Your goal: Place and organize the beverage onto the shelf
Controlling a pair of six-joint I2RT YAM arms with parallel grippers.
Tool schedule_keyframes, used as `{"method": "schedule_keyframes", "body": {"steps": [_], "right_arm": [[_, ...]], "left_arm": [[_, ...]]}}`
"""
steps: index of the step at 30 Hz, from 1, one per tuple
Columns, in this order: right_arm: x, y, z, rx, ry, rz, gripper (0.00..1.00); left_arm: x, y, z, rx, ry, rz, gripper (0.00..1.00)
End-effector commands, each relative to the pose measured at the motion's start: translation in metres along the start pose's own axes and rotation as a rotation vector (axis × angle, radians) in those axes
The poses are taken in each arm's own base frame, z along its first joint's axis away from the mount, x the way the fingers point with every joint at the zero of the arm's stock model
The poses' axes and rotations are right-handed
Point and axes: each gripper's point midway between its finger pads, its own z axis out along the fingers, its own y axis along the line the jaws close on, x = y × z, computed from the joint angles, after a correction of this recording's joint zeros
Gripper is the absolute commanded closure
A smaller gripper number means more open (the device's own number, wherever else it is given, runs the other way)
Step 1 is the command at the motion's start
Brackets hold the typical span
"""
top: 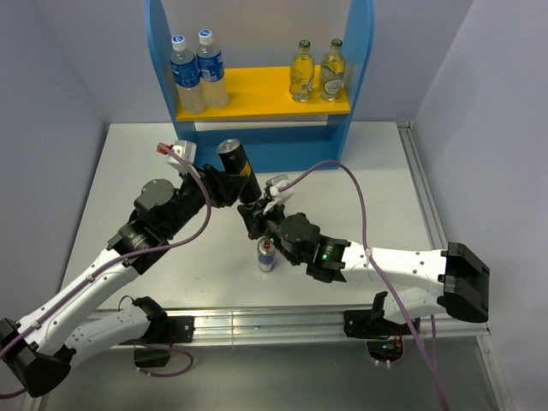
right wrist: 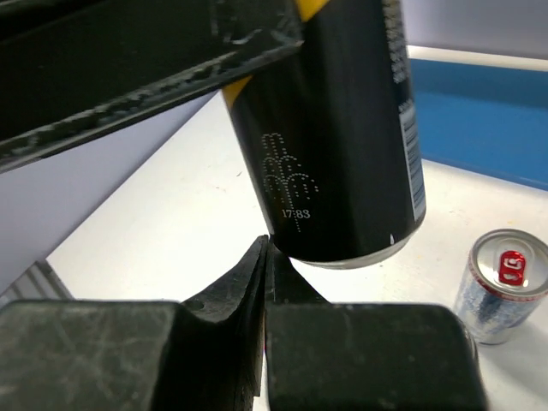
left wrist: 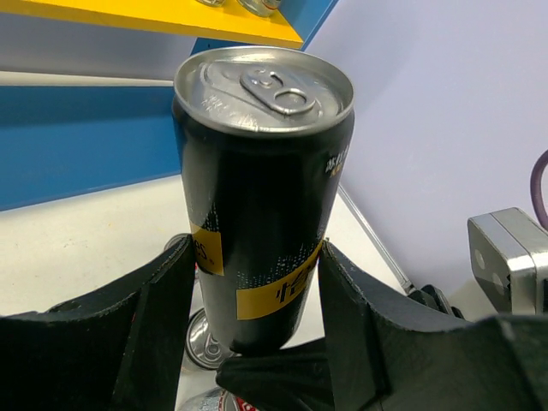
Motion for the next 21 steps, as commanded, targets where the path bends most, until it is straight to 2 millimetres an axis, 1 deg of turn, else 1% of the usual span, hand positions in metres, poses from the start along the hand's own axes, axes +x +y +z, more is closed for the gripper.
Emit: {"method": "schedule_keyframes", "body": {"steps": [1,5,12,16,21], "right_arm": [[-0.035,-0.011,-0.002,0.063,-0.107,0.019,1.00],[-0.033,-0.017,-0.004,0.084,-0.106,0.011,1.00],[-0.032,-0.021,-0.004,0.101,-0.107,0.000,1.00],[-0.032,-0.022,-0.004,0.103,-0.105,0.003,1.00],[-0.026,-0.016,-0.005,0.060,-0.084,0.029,1.00]], "left_arm": [[-0.023,-0.023,-0.011,0.087,-0.063,-0.020,1.00],[-0.022,-0.021,-0.014,0.080,-0.060,-0.021,1.00],[-0.019,-0.017,-0.020,0.064,-0.059,-0.022,1.00],[-0.019,-0.007,-0.020,0.021,-0.073,-0.015,1.00],[-0.019,0.007,-0.014,-0.042,-0.096,0.011,1.00]]}}
